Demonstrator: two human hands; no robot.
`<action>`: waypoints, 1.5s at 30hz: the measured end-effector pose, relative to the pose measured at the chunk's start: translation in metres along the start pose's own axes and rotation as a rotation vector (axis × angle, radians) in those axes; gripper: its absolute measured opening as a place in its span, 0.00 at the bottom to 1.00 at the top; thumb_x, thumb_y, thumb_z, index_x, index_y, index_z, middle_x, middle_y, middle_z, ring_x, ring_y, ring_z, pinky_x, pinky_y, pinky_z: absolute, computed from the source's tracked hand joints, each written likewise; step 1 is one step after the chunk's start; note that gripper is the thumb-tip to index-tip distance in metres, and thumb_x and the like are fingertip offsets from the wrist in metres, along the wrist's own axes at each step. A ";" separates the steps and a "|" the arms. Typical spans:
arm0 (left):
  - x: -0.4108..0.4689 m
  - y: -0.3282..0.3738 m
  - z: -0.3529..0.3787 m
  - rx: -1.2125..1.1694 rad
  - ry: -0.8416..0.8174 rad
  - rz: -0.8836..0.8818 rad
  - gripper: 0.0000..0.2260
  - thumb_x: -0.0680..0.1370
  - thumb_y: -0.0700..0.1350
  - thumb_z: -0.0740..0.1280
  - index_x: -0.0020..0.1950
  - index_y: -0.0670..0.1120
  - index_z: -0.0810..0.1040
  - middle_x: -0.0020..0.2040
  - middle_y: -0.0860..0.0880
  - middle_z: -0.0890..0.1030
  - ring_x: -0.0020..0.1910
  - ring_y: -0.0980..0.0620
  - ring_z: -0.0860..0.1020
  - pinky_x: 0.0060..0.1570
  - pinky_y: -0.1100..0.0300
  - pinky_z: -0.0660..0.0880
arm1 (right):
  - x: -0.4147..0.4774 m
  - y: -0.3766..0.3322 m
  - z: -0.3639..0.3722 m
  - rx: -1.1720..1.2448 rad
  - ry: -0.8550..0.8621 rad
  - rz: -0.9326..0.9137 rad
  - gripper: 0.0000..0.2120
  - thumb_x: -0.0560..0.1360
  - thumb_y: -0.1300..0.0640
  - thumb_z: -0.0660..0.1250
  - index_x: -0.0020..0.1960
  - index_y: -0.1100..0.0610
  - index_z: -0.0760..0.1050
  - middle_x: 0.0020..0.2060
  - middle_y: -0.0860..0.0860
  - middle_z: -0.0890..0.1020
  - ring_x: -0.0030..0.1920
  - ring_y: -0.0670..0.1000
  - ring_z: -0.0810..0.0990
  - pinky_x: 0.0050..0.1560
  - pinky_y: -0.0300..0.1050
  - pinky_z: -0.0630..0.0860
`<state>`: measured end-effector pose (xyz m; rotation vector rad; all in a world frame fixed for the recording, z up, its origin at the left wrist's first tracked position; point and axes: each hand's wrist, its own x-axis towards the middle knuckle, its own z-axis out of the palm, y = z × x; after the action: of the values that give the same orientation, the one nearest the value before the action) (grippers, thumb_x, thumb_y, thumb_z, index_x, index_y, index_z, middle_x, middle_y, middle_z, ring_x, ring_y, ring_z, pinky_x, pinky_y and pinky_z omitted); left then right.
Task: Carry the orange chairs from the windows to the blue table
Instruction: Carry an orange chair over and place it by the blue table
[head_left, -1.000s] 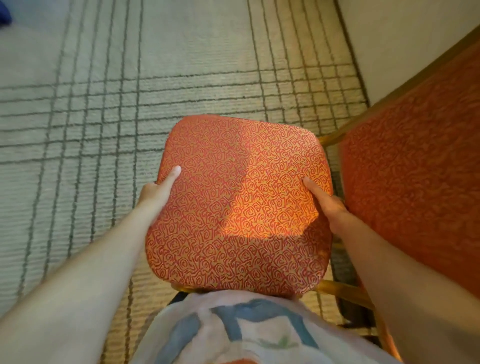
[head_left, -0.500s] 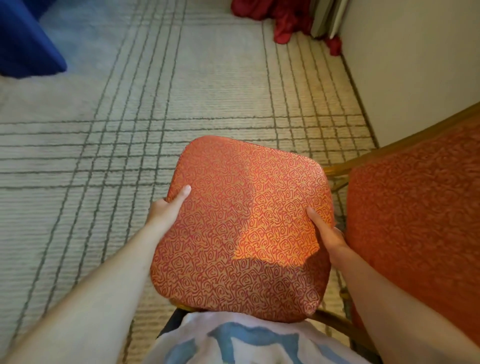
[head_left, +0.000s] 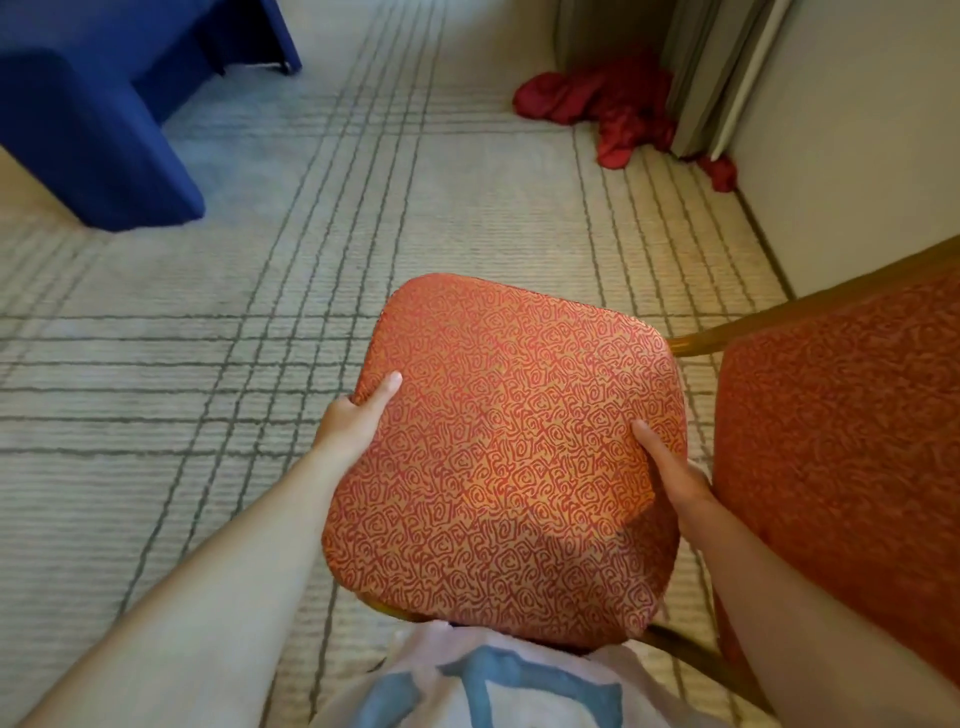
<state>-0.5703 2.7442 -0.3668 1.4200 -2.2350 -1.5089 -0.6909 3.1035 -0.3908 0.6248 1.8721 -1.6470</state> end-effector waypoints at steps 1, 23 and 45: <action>0.015 0.012 -0.008 0.001 0.021 0.025 0.34 0.67 0.72 0.66 0.53 0.43 0.82 0.43 0.48 0.78 0.45 0.50 0.76 0.47 0.60 0.68 | 0.006 -0.015 0.015 0.004 0.000 -0.033 0.35 0.64 0.38 0.77 0.65 0.57 0.78 0.55 0.53 0.84 0.53 0.53 0.82 0.61 0.49 0.76; 0.344 0.176 -0.028 -0.169 0.082 0.009 0.35 0.67 0.71 0.67 0.58 0.44 0.81 0.48 0.47 0.81 0.53 0.46 0.79 0.50 0.59 0.70 | 0.233 -0.297 0.234 -0.096 -0.152 -0.121 0.44 0.57 0.34 0.77 0.68 0.54 0.75 0.55 0.52 0.84 0.54 0.55 0.82 0.63 0.54 0.75; 0.786 0.349 -0.115 -0.133 0.084 0.038 0.32 0.67 0.72 0.65 0.53 0.47 0.83 0.45 0.49 0.82 0.49 0.50 0.79 0.50 0.60 0.70 | 0.479 -0.537 0.571 -0.070 -0.182 -0.116 0.34 0.65 0.39 0.76 0.66 0.55 0.77 0.57 0.53 0.84 0.57 0.56 0.82 0.66 0.56 0.73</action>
<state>-1.1731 2.1209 -0.3484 1.3681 -2.0606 -1.5251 -1.3420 2.4558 -0.3751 0.3311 1.8532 -1.6430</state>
